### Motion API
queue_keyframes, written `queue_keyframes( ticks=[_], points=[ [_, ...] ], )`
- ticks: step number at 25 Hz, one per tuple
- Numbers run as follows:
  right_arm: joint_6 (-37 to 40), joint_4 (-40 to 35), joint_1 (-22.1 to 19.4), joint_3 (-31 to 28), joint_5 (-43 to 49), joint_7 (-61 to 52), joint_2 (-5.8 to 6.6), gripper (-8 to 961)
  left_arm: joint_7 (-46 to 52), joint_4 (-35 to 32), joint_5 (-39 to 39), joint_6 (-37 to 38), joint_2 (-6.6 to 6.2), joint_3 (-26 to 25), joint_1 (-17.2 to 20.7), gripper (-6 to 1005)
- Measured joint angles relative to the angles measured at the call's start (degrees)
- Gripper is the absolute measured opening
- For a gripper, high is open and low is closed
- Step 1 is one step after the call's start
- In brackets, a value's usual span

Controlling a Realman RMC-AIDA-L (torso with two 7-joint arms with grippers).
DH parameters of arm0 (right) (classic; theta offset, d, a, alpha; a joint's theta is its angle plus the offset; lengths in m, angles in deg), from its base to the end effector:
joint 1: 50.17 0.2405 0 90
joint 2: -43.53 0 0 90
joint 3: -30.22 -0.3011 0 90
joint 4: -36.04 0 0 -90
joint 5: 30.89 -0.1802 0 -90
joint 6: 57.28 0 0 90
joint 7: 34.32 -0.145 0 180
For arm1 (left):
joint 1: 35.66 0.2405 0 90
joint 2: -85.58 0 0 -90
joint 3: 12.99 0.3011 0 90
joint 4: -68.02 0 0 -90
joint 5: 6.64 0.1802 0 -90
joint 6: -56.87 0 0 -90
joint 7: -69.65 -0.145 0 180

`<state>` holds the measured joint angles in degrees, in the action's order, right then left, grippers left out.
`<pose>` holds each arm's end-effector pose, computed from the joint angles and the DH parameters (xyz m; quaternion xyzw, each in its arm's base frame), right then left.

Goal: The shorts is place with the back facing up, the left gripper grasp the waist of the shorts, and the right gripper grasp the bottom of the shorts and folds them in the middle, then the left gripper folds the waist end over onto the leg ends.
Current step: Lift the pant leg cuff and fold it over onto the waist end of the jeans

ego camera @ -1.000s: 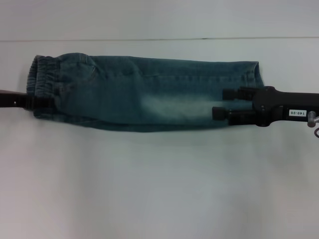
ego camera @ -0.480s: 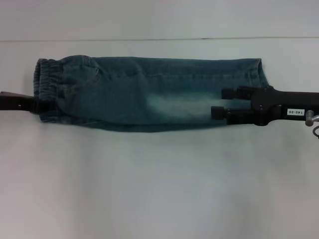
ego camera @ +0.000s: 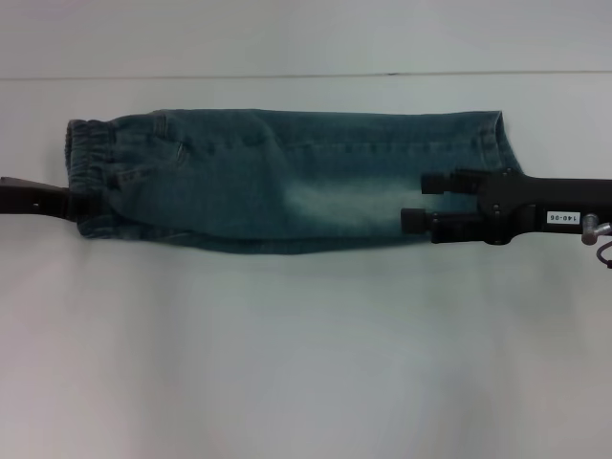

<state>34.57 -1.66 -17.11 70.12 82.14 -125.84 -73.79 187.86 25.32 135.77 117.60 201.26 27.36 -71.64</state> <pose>0.2613 0.3400 -0.0108 -0.9191 0.2802 0.2630 0.0868 -0.3407 0.3974 0.0219 -0.8348 -0.4453 -0.0139 0.3233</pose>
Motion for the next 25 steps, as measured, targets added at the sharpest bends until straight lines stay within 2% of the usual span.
queue_keyframes(
  ticks=[3, 13, 20, 25],
  points=[
    [0.0, 0.0, 0.07, 0.05, 0.0, 0.04, -0.02, 947, -0.04, -0.01, 0.02, 0.03, 0.0, 0.0, 0.02, 320],
    [-0.46, 0.0, 0.08, 0.92, 0.0, 0.12, -0.19, 947, -0.51, -0.02, -0.29, 0.66, -0.02, -0.01, 0.03, 248],
    [-1.79, 0.0, 0.14, 2.13, 0.0, -0.2, -0.2, 826, -0.52, -1.07, -0.12, 2.91, -0.02, -0.01, -0.01, 204],
    [-3.39, 0.0, 0.1, 2.31, 0.0, -0.11, -0.65, 728, -0.5, -2.98, 0.07, 5.54, -0.05, -0.01, -0.11, 162]
  ],
)
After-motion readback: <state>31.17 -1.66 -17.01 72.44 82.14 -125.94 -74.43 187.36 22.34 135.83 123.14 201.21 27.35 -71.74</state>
